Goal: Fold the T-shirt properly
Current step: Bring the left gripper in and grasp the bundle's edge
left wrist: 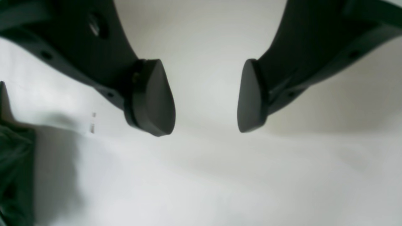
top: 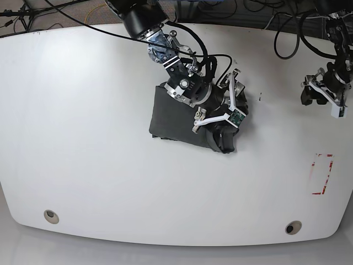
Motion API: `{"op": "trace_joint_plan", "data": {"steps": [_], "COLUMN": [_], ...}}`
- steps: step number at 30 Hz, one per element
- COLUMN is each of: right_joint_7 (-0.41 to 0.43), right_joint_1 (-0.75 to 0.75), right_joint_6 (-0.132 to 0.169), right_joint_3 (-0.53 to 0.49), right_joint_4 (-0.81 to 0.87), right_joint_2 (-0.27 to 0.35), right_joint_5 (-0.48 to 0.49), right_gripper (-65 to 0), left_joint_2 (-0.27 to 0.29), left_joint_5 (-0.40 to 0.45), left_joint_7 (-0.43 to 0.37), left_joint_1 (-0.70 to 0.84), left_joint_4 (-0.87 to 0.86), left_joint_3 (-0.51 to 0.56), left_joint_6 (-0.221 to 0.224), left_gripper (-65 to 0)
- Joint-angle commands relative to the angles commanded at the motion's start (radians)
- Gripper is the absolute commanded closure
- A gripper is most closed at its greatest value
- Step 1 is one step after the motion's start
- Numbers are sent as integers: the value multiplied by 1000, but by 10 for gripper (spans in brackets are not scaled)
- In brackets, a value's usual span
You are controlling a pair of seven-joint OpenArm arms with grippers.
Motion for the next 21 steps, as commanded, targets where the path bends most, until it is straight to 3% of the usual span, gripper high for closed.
{"op": "trace_joint_plan", "data": {"steps": [5, 9, 13, 18, 21], "right_joint_7": [-5, -6, -6, -8, -2], "right_joint_1": [-20, -15, -11, 14, 17], "right_joint_6": [57, 86, 107, 107, 109], "right_joint_3": [175, 292, 374, 373, 354], "right_joint_4": [114, 118, 74, -9, -68], "right_joint_2": [23, 54, 107, 181, 206], "right_joint_5": [80, 150, 215, 242, 253], "right_gripper": [-407, -376, -246, -76, -73], "left_joint_2": [2, 49, 127, 206, 250], "left_joint_5": [0, 2, 5, 9, 63], "left_joint_7": [-2, -2, -2, -2, -3], "left_joint_1": [-31, -61, -71, -71, -71], "left_joint_4": [92, 166, 241, 270, 269], "left_joint_3": [121, 221, 328, 451, 508], "left_joint_6": [0, 0, 3, 6, 6], "left_gripper": [-332, -332, -335, -333, -333]}}
